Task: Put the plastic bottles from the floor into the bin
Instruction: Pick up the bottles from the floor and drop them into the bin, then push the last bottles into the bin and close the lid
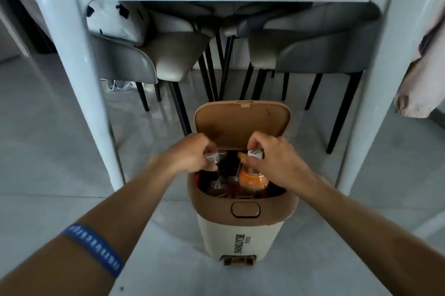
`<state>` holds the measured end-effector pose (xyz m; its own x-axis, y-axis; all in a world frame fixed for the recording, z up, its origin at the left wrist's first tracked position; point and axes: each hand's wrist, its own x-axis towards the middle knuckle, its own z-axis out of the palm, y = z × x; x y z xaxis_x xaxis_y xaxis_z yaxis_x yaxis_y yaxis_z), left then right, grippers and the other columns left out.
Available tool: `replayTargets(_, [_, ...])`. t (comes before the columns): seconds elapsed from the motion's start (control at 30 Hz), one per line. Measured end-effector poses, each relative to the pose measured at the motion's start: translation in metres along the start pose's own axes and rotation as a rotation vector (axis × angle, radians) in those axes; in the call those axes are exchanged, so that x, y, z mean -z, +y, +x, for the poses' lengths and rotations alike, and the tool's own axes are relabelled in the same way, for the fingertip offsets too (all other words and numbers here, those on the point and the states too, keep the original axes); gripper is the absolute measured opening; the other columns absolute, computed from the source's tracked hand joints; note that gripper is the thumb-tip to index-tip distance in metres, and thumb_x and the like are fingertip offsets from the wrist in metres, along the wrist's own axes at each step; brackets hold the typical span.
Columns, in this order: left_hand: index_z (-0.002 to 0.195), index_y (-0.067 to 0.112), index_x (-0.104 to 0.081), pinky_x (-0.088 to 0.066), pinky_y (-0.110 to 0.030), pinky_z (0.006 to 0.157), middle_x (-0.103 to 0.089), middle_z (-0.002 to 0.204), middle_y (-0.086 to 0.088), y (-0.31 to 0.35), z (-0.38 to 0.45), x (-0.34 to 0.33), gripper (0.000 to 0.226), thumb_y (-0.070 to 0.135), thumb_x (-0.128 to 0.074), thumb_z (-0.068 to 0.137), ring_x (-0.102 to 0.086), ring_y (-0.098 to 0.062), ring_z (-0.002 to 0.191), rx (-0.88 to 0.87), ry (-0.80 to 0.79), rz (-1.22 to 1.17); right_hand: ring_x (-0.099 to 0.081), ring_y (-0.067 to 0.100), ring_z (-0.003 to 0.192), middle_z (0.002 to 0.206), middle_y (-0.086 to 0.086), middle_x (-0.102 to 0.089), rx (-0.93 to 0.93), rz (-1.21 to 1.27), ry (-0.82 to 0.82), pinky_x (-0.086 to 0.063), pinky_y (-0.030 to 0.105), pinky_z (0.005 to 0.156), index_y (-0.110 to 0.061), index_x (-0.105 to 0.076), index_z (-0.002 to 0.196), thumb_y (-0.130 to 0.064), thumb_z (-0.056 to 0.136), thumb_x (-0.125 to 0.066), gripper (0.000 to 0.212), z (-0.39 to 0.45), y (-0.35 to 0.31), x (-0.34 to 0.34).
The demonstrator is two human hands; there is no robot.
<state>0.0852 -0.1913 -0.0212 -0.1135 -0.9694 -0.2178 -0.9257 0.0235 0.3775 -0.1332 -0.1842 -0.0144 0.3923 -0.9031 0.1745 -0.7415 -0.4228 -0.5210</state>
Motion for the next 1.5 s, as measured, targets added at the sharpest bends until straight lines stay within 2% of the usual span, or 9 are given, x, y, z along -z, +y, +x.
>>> replayTargets(0.3, [0.114,0.013,-0.063,-0.035,-0.036,0.103,-0.067,0.118,-0.008,0.014,0.012,-0.052,0.023,0.023,-0.058,0.094,-0.055,-0.027,0.119,-0.091,0.153,0.213,-0.060,0.014,0.080,0.084,-0.003,-0.064,-0.017,-0.044,-0.021,-0.051,0.034,0.070,-0.019,-0.061,0.080,-0.035,0.082,-0.074,0.021,0.000,0.018,-0.013])
replayTargets(0.5, [0.098,0.013,-0.072,-0.053,-0.041,0.079,-0.070,0.100,-0.006,0.009,0.003,-0.034,0.017,0.024,-0.069,0.086,-0.065,-0.027,0.093,-0.149,0.385,0.094,-0.061,0.017,0.077,0.081,0.000,-0.064,-0.049,-0.131,-0.200,-0.052,0.036,0.070,-0.016,-0.063,0.072,-0.038,0.079,-0.077,0.027,-0.006,0.036,-0.032])
replayTargets(0.73, [0.088,0.018,-0.073,-0.050,-0.033,0.070,-0.069,0.087,-0.002,0.013,-0.013,-0.036,0.015,0.028,-0.064,0.083,-0.064,-0.022,0.088,-0.127,0.175,0.251,-0.061,0.016,0.075,0.076,-0.004,-0.064,-0.007,-0.215,-0.287,-0.054,0.040,0.072,-0.021,-0.067,0.066,-0.043,0.084,-0.069,0.029,-0.004,0.032,-0.019])
replayTargets(0.87, [0.083,0.018,-0.071,-0.038,-0.020,0.049,-0.059,0.064,0.009,0.019,-0.030,-0.002,0.019,0.031,-0.060,0.091,-0.054,-0.007,0.051,-0.137,0.632,0.055,-0.060,0.015,0.074,0.083,-0.003,-0.064,0.171,-0.067,0.265,-0.055,0.040,0.066,-0.018,-0.067,0.081,-0.031,0.094,-0.058,0.020,-0.025,0.031,0.002])
replayTargets(0.97, [0.103,0.014,-0.065,-0.055,-0.034,0.066,-0.068,0.090,-0.003,0.020,-0.036,0.020,0.025,0.033,-0.058,0.088,-0.063,-0.019,0.075,-0.177,0.931,-0.197,-0.055,0.019,0.106,0.123,0.003,-0.057,0.242,-0.017,0.562,-0.048,0.032,0.087,-0.017,-0.058,0.119,-0.029,0.094,-0.056,0.028,-0.022,0.016,0.026])
replayTargets(1.07, [0.141,0.015,-0.045,-0.042,-0.037,0.102,-0.055,0.137,-0.010,0.029,-0.045,0.023,0.055,0.038,-0.053,0.091,-0.050,-0.025,0.126,-0.232,0.735,-0.165,-0.039,0.025,0.134,0.149,0.004,-0.041,0.173,-0.121,0.355,-0.033,0.045,0.107,-0.022,-0.035,0.144,-0.043,0.096,-0.049,0.054,0.000,0.007,0.037])
replayTargets(1.13, [0.149,0.016,-0.036,-0.031,-0.030,0.105,-0.049,0.145,-0.009,0.035,-0.056,0.014,0.065,0.044,-0.051,0.092,-0.042,-0.023,0.134,-0.259,0.615,-0.111,-0.045,0.028,0.129,0.141,0.004,-0.052,0.151,-0.158,0.281,-0.034,0.047,0.105,-0.022,-0.039,0.140,-0.048,0.096,-0.045,0.051,0.005,0.006,0.034])
replayTargets(1.3, [0.124,0.018,-0.059,-0.044,-0.043,0.093,-0.067,0.113,-0.001,0.022,-0.076,-0.009,0.046,0.049,-0.049,0.091,-0.058,-0.021,0.104,-0.343,0.686,0.035,-0.061,0.021,0.096,0.105,-0.003,-0.069,0.247,-0.200,0.333,-0.035,0.035,0.088,-0.021,-0.062,0.105,-0.047,0.094,-0.042,0.035,-0.042,0.010,0.018])
replayTargets(1.5, [0.104,0.018,-0.069,-0.044,-0.034,0.087,-0.067,0.102,0.003,0.007,-0.090,-0.056,0.037,0.047,-0.049,0.093,-0.058,-0.016,0.092,-0.472,0.468,0.253,-0.062,0.020,0.089,0.102,-0.006,-0.067,0.321,-0.292,0.197,-0.042,0.036,0.082,-0.022,-0.066,0.094,-0.040,0.091,-0.049,0.025,-0.084,0.037,-0.025])
